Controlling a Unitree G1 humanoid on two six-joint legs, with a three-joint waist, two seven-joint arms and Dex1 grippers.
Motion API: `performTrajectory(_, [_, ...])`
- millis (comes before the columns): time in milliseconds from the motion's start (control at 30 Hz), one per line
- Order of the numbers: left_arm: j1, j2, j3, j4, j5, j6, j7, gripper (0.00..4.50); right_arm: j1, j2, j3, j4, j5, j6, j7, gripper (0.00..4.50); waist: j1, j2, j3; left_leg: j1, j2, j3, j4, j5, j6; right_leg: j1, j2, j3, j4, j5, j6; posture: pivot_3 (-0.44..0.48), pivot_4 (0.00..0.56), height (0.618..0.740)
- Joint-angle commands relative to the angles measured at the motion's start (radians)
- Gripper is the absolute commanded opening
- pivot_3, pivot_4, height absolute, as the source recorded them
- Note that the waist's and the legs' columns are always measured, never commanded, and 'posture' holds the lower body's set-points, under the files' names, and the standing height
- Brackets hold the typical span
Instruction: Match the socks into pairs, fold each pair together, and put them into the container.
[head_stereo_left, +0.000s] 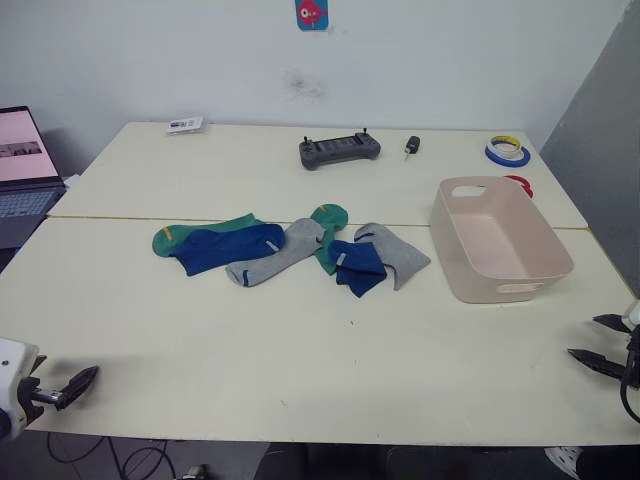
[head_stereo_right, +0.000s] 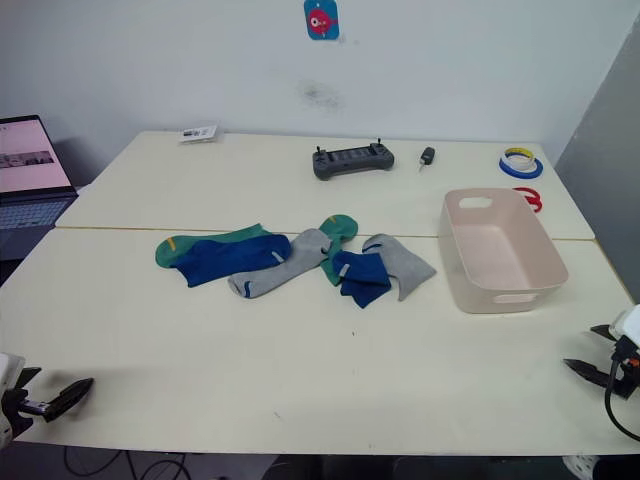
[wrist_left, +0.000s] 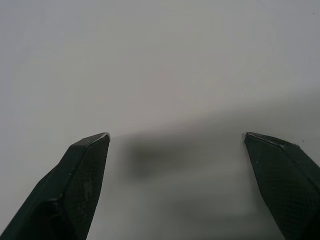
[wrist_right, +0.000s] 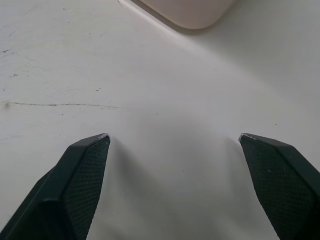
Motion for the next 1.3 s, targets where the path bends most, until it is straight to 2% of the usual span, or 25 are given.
performTrajectory(33, [-0.015,0.036,0.007,0.011,-0.009,-0.019,-0.052,4.5,0.005,-0.031,-0.018,-0.005,-0.014,0.002,0.002,4.45,0.0,0.0,0.0,0.0,0.0,0.0,0.0,0.0,0.0,0.0,0.0,0.0,0.0,0.0,0.0,0.0,0.15,0.74])
performTrajectory(167, [-0.035,0.038,0.001,0.024,-0.034,-0.067,-0.151,4.5,0.023,-0.035,-0.028,-0.016,-0.023,0.016,-0.009,4.45,0.001,0.0,0.0,0.0,0.0,0.001,0.0,0.0,0.0,0.0,0.0,-0.001,0.0,0.0,0.0,0.0,0.15,0.74])
performTrajectory(300, [-0.09,0.031,-0.016,0.012,-0.049,-0.087,-0.192,4.5,0.03,-0.012,-0.049,-0.061,0.015,0.046,-0.005,4.45,0.001,0.0,0.0,0.0,0.0,0.001,0.0,0.0,0.0,0.0,0.0,-0.001,0.0,0.0,0.0,0.0,0.15,0.74])
performTrajectory(533, [-0.129,0.018,-0.072,-0.056,-0.089,-0.042,-0.278,4.5,0.074,0.024,-0.068,-0.178,0.069,0.12,0.001,4.45,0.001,0.0,0.0,-0.001,0.0,0.0,0.0,0.0,0.0,0.0,0.0,-0.001,0.0,0.0,0.0,0.0,0.15,0.74])
performTrajectory(1100, [-0.113,0.006,-0.082,-0.098,-0.121,0.009,-0.286,4.5,0.141,0.043,-0.085,-0.275,0.072,0.128,-0.002,4.45,0.001,0.0,0.0,0.0,0.0,-0.001,0.0,0.0,0.0,0.0,0.0,0.0,0.0,0.0,0.0,0.0,0.15,0.74])
performTrajectory(1300, [-0.148,-0.005,-0.099,-0.091,-0.124,0.034,-0.27,4.5,0.202,0.068,-0.105,-0.395,0.085,0.147,-0.009,4.45,0.003,0.0,0.0,-0.001,0.0,-0.001,0.0,0.0,0.0,0.0,0.0,-0.001,0.0,0.0,0.0,0.0,0.15,0.74])
